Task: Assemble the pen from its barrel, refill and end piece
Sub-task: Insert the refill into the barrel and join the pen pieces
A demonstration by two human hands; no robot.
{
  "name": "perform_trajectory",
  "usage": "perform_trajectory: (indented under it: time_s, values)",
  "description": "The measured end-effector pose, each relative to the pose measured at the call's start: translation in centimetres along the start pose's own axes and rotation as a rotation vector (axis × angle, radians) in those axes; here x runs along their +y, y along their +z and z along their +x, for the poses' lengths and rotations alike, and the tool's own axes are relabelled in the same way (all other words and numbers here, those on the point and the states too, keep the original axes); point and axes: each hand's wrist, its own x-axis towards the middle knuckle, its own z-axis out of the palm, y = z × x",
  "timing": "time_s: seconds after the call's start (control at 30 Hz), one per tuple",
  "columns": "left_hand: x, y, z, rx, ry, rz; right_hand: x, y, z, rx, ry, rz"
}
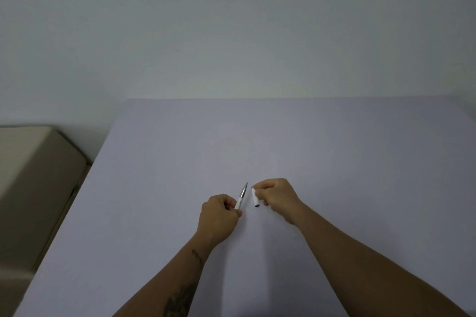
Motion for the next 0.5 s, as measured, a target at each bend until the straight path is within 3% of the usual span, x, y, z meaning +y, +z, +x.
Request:
perform_trajectory:
  time_s: [0.2,0.5]
  values:
    - [-1.0,-0.3,0.9,-0.023,-0.055,0.024,1.0,-0.2,2.4,0.061,0.023,-0.403]
    - [-2.2,0.3,1.6,-0.043,-0.120,0.081,2.1,3.1,4.7,0.116,-0.009,-0.550]
